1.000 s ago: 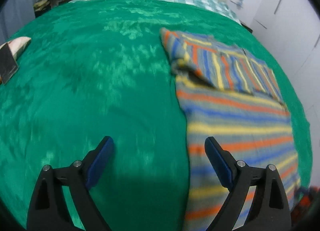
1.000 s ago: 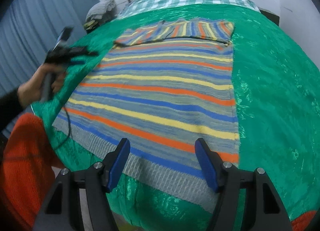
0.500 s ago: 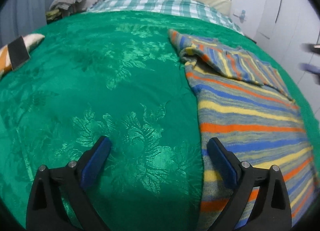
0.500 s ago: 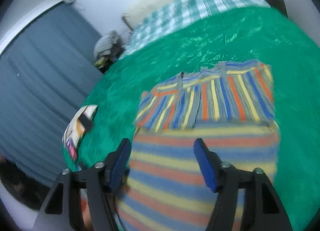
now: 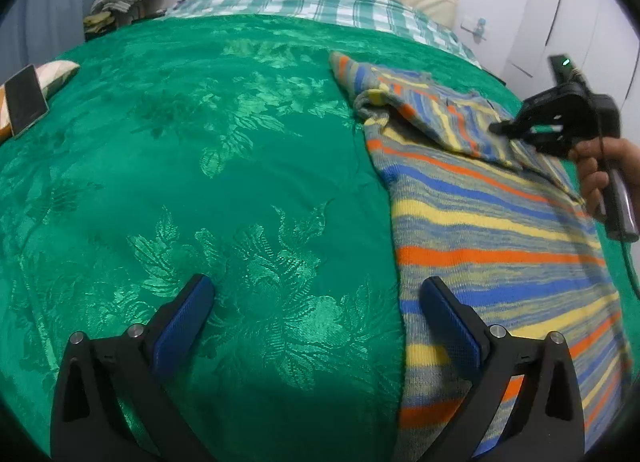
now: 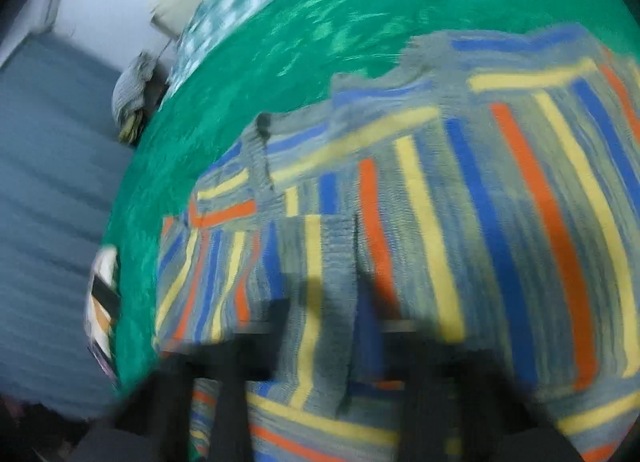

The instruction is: Fold small clothes

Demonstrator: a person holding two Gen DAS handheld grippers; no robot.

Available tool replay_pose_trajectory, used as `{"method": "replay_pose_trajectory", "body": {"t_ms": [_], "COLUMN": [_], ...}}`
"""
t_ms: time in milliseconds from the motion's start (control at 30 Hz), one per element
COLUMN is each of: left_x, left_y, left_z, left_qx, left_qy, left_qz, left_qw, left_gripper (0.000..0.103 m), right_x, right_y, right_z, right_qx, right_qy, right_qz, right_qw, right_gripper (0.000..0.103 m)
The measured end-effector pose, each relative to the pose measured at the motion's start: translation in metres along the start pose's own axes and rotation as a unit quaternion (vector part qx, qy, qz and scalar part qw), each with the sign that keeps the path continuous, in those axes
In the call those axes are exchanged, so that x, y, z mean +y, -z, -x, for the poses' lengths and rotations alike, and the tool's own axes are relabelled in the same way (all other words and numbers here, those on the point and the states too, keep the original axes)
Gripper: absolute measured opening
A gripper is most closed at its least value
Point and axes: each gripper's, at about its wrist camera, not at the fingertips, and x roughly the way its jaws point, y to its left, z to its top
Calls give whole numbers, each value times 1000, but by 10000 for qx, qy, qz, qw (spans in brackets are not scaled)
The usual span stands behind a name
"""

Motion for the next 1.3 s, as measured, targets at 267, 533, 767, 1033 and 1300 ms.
{"method": "replay_pose_trajectory", "body": {"t_ms": [267, 533, 767, 1033, 1300], "left_x": [-2, -5, 3, -42, -125], "left_y": [-1, -2, -3, 4, 100], "left_z": [-1, -3, 1, 82, 80], "left_qx": [7, 14, 2, -48, 1247], "left_qy": [-30, -51, 92, 1069, 332], "left_qz": [0, -11, 70, -485, -2402], "left_qw": [10000, 10000, 9999, 9931, 9621], "left_gripper": [102, 103, 103, 101, 100], "right_x": [-7, 5, -1, -25, -56], "right_y": [3, 44, 93, 272, 324], "right_z": [18, 15, 91, 147, 213], "right_qx": [-49, 223, -157, 1333, 868], "right_qy": [1117, 666, 691, 932, 1467], "right_qz": [405, 994, 1295, 2120, 1398], "right_qw": [9929, 9926, 9890, 9636, 9754], "right_gripper": [23, 31, 32, 55, 55]}}
